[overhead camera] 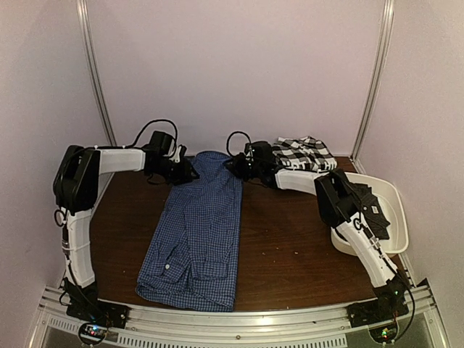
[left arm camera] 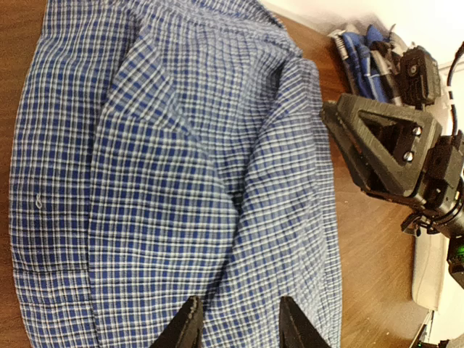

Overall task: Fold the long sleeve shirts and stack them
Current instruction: Smooth out the rectangle-folded shirt at the center of the board.

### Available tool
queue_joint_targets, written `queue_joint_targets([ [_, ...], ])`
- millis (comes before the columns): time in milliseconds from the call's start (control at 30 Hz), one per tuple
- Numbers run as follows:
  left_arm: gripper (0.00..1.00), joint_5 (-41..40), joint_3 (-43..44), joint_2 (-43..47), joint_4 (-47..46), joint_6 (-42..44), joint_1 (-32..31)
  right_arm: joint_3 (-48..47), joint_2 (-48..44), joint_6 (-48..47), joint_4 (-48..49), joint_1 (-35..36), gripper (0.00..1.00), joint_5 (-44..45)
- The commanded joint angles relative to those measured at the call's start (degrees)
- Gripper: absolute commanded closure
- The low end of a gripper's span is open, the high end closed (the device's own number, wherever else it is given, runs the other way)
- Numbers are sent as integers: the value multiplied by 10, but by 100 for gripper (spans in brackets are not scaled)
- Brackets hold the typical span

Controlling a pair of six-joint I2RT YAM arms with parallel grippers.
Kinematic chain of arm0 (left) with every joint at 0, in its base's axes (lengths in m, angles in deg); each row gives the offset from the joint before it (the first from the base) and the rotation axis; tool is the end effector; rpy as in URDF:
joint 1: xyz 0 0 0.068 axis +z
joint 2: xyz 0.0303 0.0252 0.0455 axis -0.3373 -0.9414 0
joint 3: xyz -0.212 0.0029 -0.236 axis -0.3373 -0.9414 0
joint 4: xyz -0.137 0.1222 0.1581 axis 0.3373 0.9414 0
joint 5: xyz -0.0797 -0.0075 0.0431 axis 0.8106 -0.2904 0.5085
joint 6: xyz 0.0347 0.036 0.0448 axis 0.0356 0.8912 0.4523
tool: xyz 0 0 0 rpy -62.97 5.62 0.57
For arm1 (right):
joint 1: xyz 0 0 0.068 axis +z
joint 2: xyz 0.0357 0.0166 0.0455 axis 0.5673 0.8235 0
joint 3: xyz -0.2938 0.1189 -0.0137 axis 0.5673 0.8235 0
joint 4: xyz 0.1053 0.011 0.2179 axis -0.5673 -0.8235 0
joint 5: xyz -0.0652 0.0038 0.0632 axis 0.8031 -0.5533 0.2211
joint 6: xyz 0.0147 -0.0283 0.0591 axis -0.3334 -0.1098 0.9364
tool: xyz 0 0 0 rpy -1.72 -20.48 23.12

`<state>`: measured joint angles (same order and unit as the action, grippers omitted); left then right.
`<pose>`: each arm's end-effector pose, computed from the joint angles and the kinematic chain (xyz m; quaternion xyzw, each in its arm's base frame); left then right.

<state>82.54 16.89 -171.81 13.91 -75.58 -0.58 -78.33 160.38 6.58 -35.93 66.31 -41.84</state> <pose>0.4500 -0.1898 0.2130 -0.0389 0.9158 -0.3343 0.2189 0.5420 0.3627 0.1486 0.0731 0.7829 0.5529 0.2758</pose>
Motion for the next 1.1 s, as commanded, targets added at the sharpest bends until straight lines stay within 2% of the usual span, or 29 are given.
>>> queue_joint_targets([
  [0, 63, 30, 9, 28, -43, 7, -22, 70, -118, -69, -34, 8, 75, -25],
  [233, 63, 68, 14, -37, -120, -56, -41, 281, -256, -99, -11, 15, 73, -17],
  [433, 64, 85, 55, -122, -121, -74, -41, 354, -301, -134, -38, 31, 70, -31],
  [567, 65, 86, 64, -141, -118, -79, -40, 373, -305, -145, -49, 47, 70, -38],
  [733, 65, 85, 80, -122, -97, -67, -39, 362, -280, -150, -61, 67, 70, -47],
  [933, 63, 54, 95, -46, -45, -37, -30, 328, -233, -149, -79, 74, 70, -50],
  [1067, 63, 36, 45, 15, -27, -28, -9, 304, -202, -156, -104, 70, 71, -41],
])
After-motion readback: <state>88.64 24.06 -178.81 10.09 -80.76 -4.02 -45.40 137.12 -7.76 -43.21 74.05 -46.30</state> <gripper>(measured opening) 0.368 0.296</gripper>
